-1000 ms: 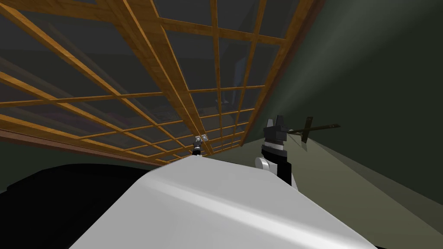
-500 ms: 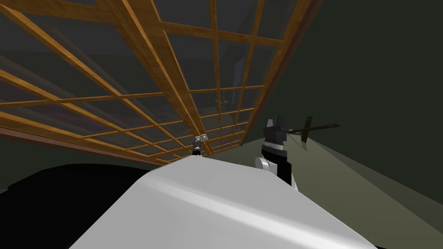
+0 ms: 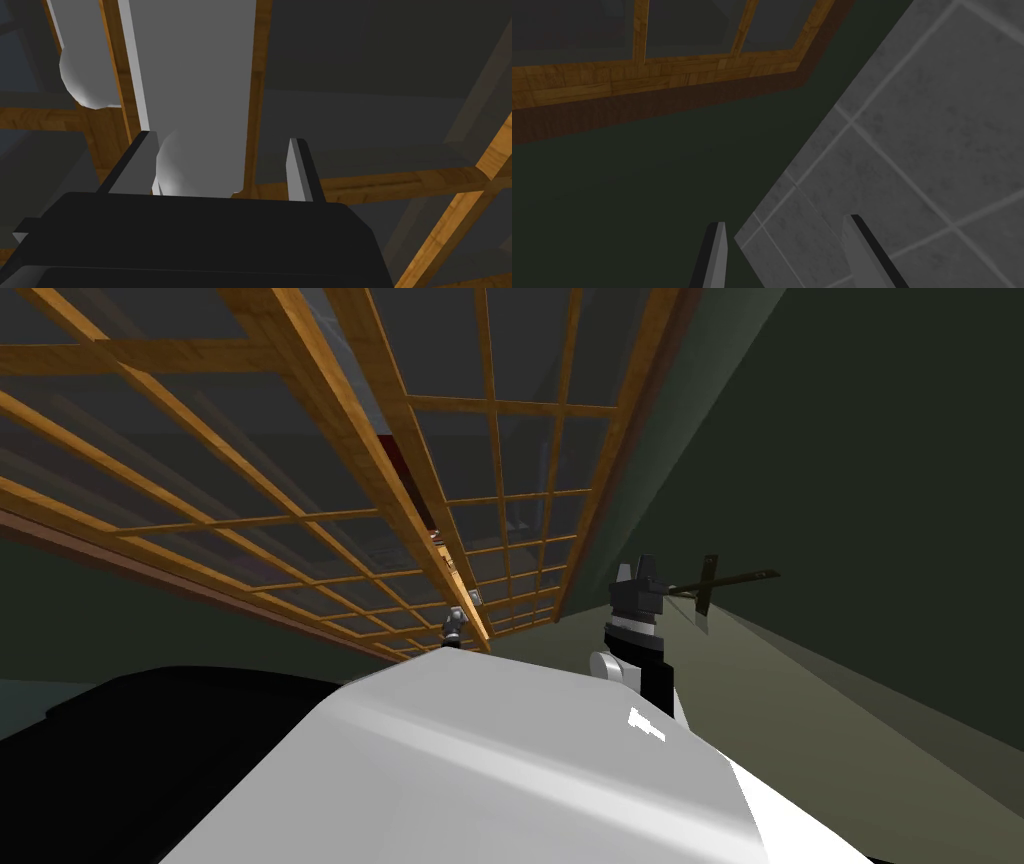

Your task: Pull the door open

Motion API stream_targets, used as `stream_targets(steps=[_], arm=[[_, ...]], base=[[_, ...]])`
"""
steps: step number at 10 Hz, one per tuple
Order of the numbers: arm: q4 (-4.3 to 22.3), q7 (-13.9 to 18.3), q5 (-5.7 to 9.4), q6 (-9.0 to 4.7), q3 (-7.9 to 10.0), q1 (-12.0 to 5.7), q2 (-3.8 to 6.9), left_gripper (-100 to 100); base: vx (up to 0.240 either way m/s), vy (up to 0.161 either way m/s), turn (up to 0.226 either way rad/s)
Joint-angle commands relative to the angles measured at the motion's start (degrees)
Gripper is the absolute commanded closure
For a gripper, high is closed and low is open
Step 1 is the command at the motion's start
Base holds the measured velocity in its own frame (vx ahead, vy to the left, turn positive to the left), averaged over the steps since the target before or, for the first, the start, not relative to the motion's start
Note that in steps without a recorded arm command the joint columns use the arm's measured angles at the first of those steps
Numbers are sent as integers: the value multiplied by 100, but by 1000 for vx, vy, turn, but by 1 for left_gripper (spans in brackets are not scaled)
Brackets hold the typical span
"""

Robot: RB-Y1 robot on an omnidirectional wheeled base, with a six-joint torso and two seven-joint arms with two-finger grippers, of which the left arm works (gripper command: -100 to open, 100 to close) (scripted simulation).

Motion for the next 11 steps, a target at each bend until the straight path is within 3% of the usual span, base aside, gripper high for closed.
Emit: stream_targets(steps=[1, 3, 6, 7, 11], arm=[[89, 135, 102, 7, 92, 169, 130, 100], [129, 370, 213, 16, 92, 315, 210, 100], [129, 370, 213, 16, 92, 315, 210, 100], [159, 547, 297, 23, 92, 424, 271, 100], [159, 547, 297, 23, 92, 424, 271, 100]], base=[[-141, -49, 59], [-163, -50, 31], [-56, -17, 7], [-60, 8, 32], [-43, -16, 10]])
